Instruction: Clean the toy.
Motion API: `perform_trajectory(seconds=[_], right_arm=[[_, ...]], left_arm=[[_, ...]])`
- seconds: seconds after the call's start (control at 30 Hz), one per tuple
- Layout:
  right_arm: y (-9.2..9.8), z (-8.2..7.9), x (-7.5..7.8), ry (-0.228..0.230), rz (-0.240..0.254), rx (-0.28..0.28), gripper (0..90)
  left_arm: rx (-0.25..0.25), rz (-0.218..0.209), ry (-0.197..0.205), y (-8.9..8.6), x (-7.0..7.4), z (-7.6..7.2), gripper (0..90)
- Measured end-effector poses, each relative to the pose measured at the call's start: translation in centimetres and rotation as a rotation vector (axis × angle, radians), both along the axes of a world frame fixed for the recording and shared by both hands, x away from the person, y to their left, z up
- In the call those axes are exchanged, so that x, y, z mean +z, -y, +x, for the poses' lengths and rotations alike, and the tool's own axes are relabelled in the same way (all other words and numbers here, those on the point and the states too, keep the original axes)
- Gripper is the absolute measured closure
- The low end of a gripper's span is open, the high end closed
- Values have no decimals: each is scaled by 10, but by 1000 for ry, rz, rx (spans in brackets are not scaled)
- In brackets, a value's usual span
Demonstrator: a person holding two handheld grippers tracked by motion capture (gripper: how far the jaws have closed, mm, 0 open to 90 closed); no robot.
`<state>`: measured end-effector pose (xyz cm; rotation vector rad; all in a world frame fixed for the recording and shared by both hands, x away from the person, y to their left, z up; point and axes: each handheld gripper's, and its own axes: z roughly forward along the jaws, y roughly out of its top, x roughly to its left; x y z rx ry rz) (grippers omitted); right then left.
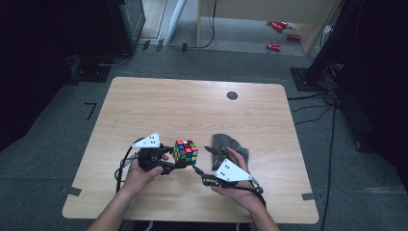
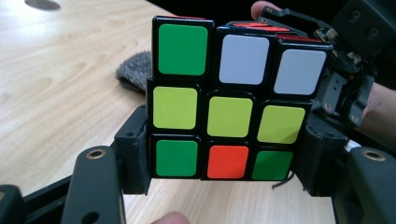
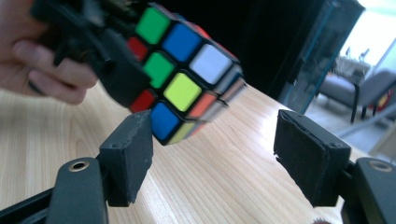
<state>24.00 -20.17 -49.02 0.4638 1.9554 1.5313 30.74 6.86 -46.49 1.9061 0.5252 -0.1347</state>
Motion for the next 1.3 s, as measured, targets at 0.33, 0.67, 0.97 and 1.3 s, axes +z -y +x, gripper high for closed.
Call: perform_trajectory(seconds=[0.33, 0.67, 0.97, 1.3], right_arm=[[-8, -4, -9, 139, -85, 71, 270], [-15, -6, -15, 238, -186, 85, 276], [-16, -10, -15, 280, -226, 73, 340], [-12, -9, -13, 190, -176, 72, 343]], left_arm=[[-43, 36, -113, 1, -4, 6, 352], [-116, 48, -202, 8, -8, 8, 350], [-147, -24, -269, 7, -9, 11, 329], [-95, -50, -118, 4, -2, 5, 247]])
